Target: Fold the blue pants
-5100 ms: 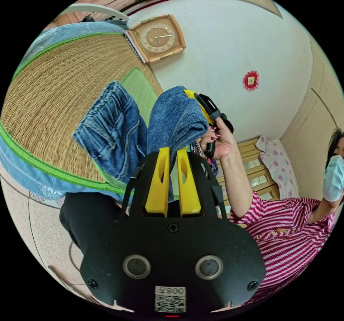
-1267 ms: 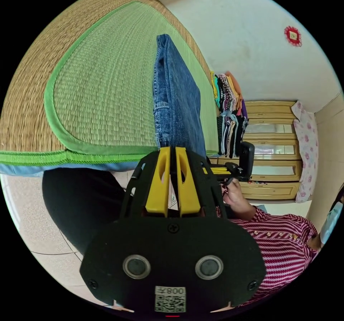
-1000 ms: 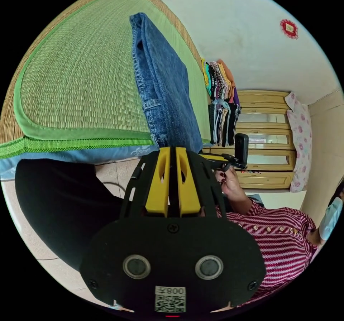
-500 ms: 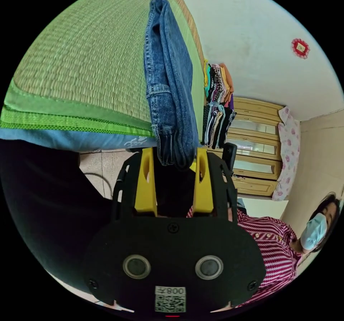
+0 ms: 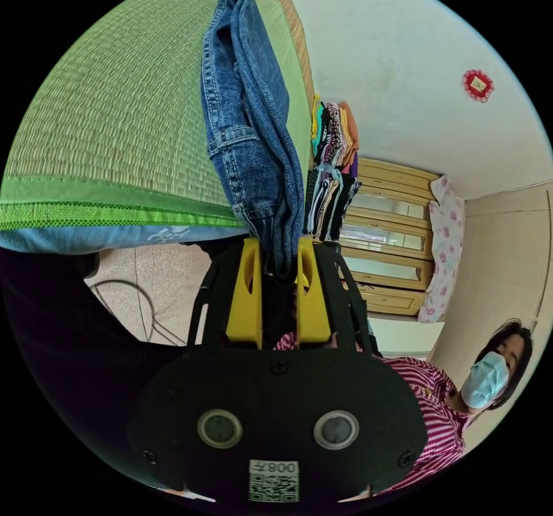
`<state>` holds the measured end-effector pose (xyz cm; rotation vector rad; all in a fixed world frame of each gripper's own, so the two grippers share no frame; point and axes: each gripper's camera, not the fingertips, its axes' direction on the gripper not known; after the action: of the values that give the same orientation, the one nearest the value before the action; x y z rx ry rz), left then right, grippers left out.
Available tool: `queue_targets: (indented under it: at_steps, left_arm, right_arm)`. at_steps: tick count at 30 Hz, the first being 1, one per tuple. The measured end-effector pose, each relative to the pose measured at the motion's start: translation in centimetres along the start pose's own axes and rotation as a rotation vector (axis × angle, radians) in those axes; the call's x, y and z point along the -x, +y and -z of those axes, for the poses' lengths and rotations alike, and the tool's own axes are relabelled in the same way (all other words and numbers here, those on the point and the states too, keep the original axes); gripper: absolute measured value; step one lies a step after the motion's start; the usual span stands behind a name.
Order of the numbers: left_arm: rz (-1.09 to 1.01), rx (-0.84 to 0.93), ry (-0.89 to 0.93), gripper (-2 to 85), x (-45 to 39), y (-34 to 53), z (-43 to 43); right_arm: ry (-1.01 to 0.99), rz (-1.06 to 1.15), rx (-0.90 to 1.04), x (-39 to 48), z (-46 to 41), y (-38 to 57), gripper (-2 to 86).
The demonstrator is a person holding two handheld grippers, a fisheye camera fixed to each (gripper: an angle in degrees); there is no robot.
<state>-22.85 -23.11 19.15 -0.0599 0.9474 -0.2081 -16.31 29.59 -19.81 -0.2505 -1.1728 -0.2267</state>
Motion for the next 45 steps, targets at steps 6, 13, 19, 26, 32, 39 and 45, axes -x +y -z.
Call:
queue_targets:
  at_steps: [6, 13, 19, 26, 32, 39, 45]
  left_arm:
    - [0.015, -0.018, 0.071, 9.6, -0.8, -0.8, -0.5]
    - [0.017, 0.022, 0.099, 9.5, -1.5, -1.6, -1.7]
    - [0.002, 0.068, 0.102, 9.6, -2.2, -1.6, -3.1]
    - [-0.072, 0.156, 0.035, 10.1, -3.2, -1.7, -3.3]
    - [-0.075, 0.063, 0.059, 9.4, -2.9, -1.1, 0.1]
    - [0.084, -0.182, 0.178, 12.1, -0.5, -1.6, 3.2]
    - [0.176, -0.263, 0.309, 15.7, 0.1, -2.1, 2.1]
  right_arm:
    - [-0.103, -0.056, -0.132, -2.0, -1.0, 1.6, 15.0]
    - [-0.203, -0.133, -0.236, -4.9, -3.4, 3.8, 17.6]
    - [-0.262, -0.200, -0.318, -7.8, -6.3, 4.5, 17.2]
    - [-0.271, -0.252, -0.301, -10.5, -10.0, 4.9, 12.9]
    - [-0.292, -0.271, -0.262, -12.2, -13.0, 4.9, 10.4]
    - [-0.323, -0.281, -0.243, -13.6, -15.1, 4.7, 9.5]
    - [-0.354, -0.286, -0.209, -13.8, -17.0, 4.0, 9.2]
